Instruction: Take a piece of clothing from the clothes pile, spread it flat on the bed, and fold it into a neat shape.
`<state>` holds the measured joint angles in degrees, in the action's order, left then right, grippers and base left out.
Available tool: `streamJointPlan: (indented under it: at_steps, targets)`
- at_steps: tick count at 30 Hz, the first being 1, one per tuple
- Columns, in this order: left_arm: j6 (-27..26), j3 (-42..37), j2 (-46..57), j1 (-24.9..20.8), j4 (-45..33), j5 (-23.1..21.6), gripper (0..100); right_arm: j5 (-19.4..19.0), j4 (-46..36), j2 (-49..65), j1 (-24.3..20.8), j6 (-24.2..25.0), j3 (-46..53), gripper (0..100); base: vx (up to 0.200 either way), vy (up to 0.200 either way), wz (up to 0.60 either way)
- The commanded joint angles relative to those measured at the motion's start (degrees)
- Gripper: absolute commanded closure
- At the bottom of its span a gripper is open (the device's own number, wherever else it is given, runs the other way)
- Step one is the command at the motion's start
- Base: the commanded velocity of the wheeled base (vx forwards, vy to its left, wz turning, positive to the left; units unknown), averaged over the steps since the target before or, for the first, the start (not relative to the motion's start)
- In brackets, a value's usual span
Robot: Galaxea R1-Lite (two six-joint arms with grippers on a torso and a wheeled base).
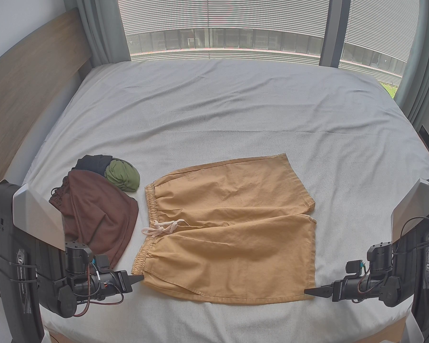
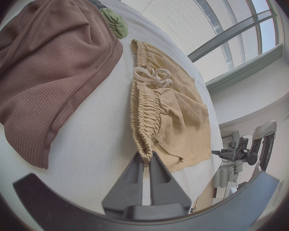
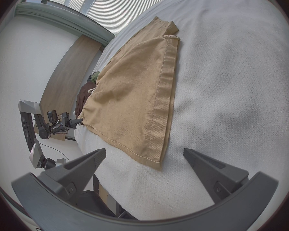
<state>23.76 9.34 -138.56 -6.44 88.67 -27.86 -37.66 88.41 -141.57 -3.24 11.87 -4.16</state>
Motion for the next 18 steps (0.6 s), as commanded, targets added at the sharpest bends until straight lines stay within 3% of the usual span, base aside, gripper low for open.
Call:
streamJointPlan:
  at_steps: [1, 11, 18]
  targets:
    - [0.1, -0.1, -0.1, 0.0, 0.0, 0.0, 100, 0.0, 0.0, -0.7, -0.4, 0.0, -0.1, 0, 0.0, 0.0, 0.0]
    - [0.1, -0.1, 0.0, 0.0, 0.0, 0.0, 100, 1.4, 0.1, -2.7, -4.7, 0.0, -0.2, 0, 0.0, 0.0, 0.0]
    - [0.1, 0.1, -0.1, 0.1, 0.0, -0.1, 100, 2.5, 0.1, -3.4, -4.8, 0.1, -1.2, 0, 0.0, 0.0, 0.0]
